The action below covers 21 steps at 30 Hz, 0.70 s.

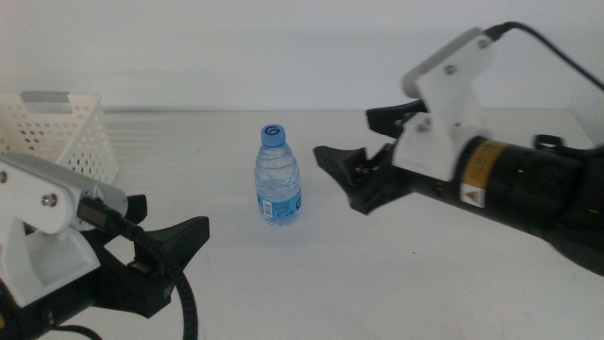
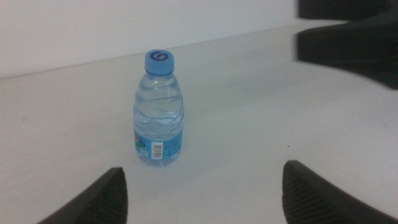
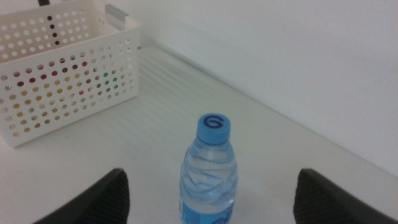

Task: Use arms to grab the bottles and put them into the dustbin to the left of the table.

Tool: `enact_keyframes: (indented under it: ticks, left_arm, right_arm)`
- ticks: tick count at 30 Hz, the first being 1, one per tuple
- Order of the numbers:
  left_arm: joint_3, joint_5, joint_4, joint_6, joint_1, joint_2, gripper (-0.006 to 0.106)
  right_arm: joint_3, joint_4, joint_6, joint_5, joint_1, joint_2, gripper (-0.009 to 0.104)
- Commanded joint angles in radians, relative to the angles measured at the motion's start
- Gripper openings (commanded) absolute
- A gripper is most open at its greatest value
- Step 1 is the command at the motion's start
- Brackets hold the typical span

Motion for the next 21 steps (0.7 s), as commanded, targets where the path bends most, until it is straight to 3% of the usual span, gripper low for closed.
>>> enact_keyframes:
  ticks: [1,5,7,9,16,18,21]
  left_arm:
    - [-0.028,-0.081,-0.004,-0.013,-0.008,-0.004,0.077]
    - [-0.028,-0.081,-0.004,-0.013,-0.008,-0.004,0.077]
    - [-0.028,-0.081,-0.004,-0.013,-0.008,-0.004,0.077]
    - [-0.028,-0.081,-0.004,-0.013,-0.008,-0.004,0.077]
    - [-0.028,-0.081,-0.004,-0.013,-0.008,-0.004,0.077]
    - [-0.028,-0.081,-0.004,-0.013,-0.008,-0.004,0.077]
    - [-0.028,-0.081,-0.004,-0.013,-0.008,-0.004,0.077]
  right_arm:
    - [0.008,-0.011,0.007,-0.024,0.004,-0.091,0.074]
    - [0.106,-0.012,0.011,-0.018,0.004,-0.195,0.072]
    - [0.161,0.02,-0.006,-0.015,0.004,-0.241,0.072]
    - [0.219,0.077,-0.058,-0.011,0.004,-0.285,0.072]
    - [0.344,0.41,-0.398,-0.01,0.004,-0.395,0.072]
    - [0.351,0.462,-0.456,-0.007,0.004,-0.403,0.072]
    - [0.351,0.482,-0.476,-0.011,0.004,-0.403,0.072]
